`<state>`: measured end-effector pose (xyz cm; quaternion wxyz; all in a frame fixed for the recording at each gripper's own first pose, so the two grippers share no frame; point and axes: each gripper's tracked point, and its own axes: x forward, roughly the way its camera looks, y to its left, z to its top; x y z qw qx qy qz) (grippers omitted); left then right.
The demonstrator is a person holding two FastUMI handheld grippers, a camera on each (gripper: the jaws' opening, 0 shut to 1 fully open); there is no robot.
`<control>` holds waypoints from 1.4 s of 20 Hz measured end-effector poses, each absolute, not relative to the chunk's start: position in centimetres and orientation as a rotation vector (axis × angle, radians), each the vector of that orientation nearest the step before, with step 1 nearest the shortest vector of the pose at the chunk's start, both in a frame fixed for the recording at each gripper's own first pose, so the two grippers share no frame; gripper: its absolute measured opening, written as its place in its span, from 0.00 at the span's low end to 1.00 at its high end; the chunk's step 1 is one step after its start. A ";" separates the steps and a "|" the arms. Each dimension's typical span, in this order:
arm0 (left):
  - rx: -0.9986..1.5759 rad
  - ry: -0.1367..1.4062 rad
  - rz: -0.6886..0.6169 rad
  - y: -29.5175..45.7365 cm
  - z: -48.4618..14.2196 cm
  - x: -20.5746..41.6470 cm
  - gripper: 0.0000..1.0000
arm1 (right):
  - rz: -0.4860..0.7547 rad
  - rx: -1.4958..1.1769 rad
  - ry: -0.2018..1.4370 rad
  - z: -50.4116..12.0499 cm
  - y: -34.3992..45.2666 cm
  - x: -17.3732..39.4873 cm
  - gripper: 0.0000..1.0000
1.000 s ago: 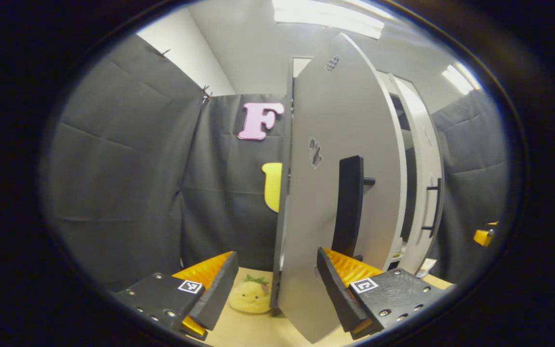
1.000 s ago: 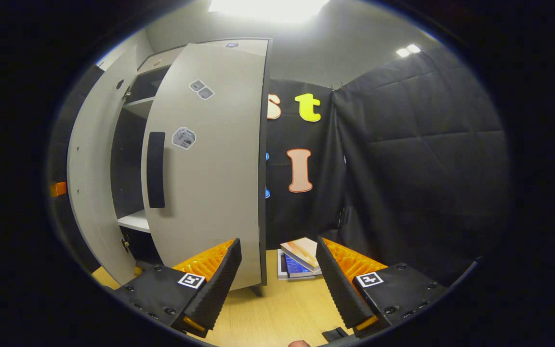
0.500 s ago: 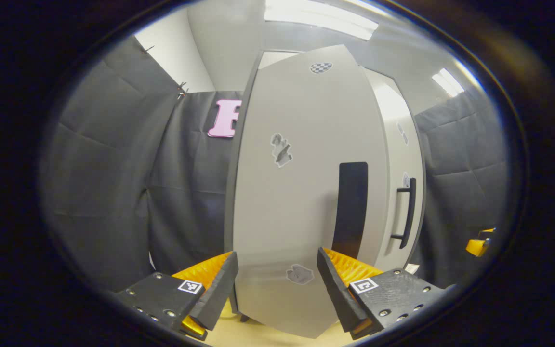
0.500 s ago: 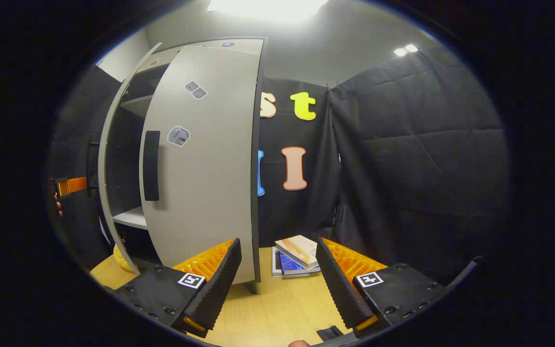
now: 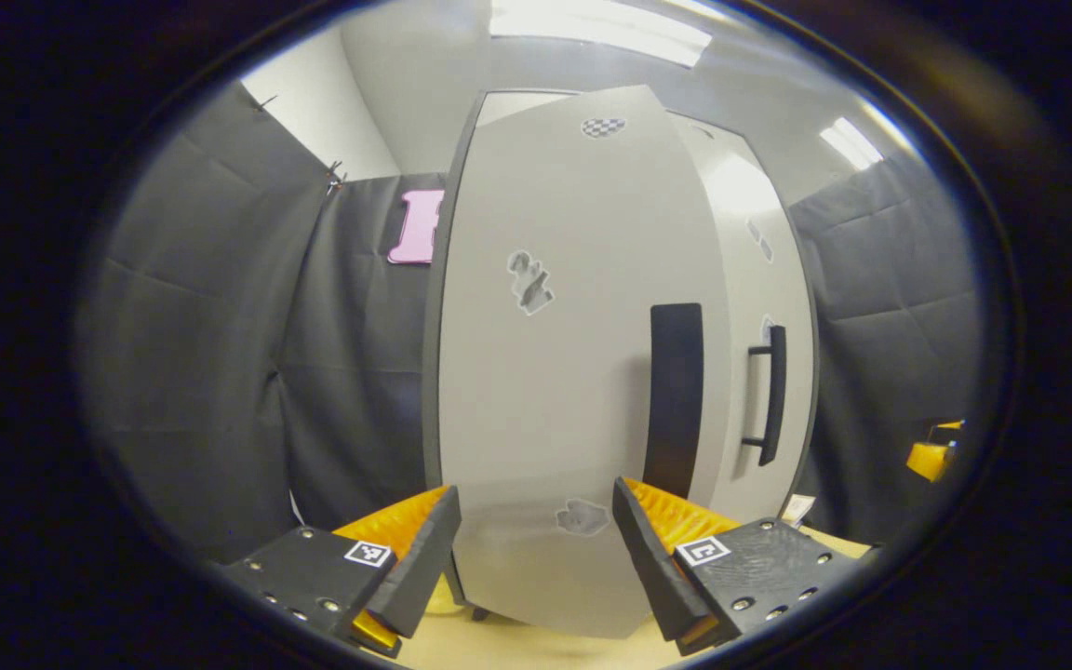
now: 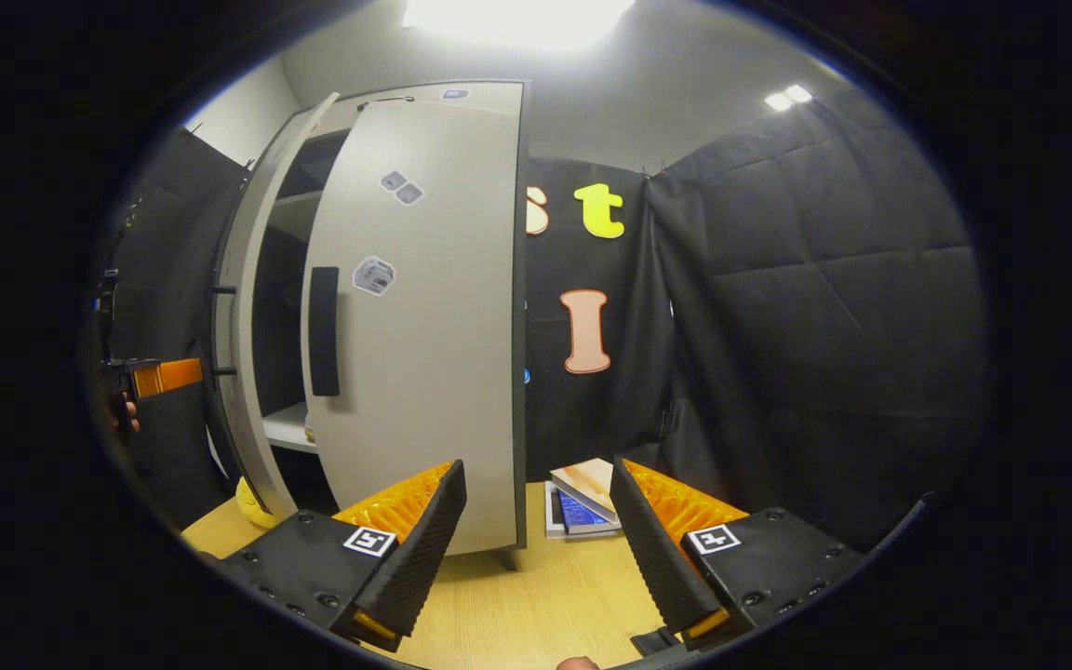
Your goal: Grab one shoe with the right hand and put it into the shoe cabinet, grab the other shoe with the left hand and put it into the shoe cabinet; then close the right door with the right hand and the left door with the left hand.
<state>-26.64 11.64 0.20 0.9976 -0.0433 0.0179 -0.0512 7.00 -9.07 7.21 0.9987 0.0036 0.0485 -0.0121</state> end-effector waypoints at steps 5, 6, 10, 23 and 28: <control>-0.052 0.030 -0.047 15.6 0.0 -33.3 0.93 | 0.042 0.000 0.027 9.7 -6.8 4.9 0.98; -0.052 0.031 -0.034 16.2 -0.2 -34.6 0.93 | 0.045 -0.011 0.017 10.0 -6.8 4.5 0.99; -0.024 0.025 -0.002 17.5 0.5 -38.5 0.94 | 0.072 0.011 0.011 9.6 -6.7 3.1 0.96; 0.033 0.061 0.060 15.9 -0.1 -50.4 0.94 | 0.153 0.023 -0.013 10.0 -8.5 -3.2 0.99; 0.034 0.073 0.101 16.7 -0.6 -52.8 0.93 | 0.170 0.009 -0.018 9.9 -8.8 -4.2 0.99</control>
